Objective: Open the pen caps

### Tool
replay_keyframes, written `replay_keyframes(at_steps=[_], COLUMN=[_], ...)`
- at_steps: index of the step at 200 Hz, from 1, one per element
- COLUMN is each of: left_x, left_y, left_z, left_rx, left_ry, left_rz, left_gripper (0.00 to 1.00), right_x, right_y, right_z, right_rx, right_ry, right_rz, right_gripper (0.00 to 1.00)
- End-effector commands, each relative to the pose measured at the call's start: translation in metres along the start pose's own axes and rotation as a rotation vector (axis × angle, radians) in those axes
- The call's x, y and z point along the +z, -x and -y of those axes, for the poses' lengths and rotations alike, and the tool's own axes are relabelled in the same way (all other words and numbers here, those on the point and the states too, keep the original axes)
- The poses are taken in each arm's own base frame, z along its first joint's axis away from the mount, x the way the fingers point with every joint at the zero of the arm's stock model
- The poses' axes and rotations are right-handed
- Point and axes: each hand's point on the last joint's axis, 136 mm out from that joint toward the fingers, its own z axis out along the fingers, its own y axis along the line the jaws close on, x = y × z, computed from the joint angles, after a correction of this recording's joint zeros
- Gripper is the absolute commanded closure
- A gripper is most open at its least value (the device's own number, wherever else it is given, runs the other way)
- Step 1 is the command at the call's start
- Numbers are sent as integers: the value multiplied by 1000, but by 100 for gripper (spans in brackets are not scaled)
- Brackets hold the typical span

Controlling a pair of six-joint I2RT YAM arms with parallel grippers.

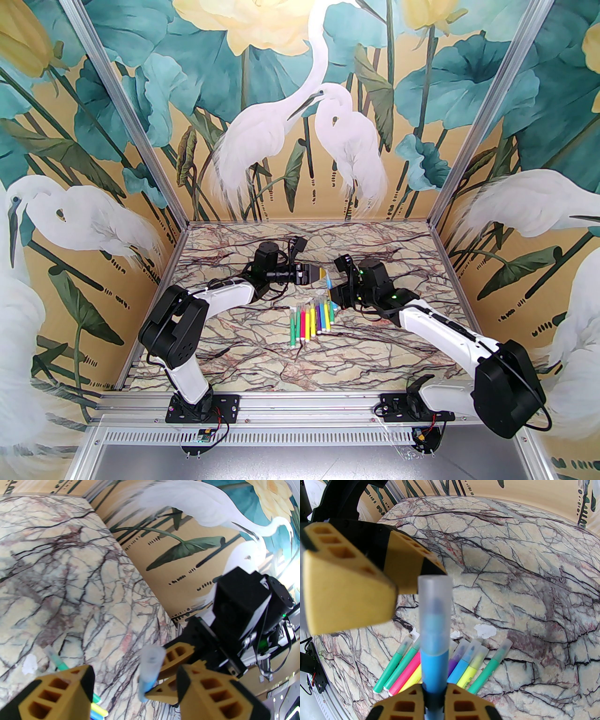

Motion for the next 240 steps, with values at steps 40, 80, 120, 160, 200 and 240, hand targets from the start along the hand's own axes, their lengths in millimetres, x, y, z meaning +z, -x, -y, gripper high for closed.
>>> replay_keyframes(at_steps=[40,80,120,160,200,240], left_x=[12,19,21,22,23,22], left_y=[-2,-3,-2,0,-1,2], left_z=[10,11,11,11,13,17], left_rx=[19,15,12,7,-6,-2], left_ry=[-59,-65,-61,-66,-85,-89], left_rz=[-38,-52,-53,-50,-58,-49], left_gripper=[45,50,59,70,86,93], right_x=[-2,-3,-3,-2,-6,-1], right_y=[2,5,4,3,7,4], right_z=[-4,-6,-6,-5,-3,-1], right_rx=[-17,-25,-28,-29,-30,-12], right_ry=[25,33,36,29,9,13], right_rz=[13,22,21,20,50,56], right_gripper=[100,100,100,100,98,57])
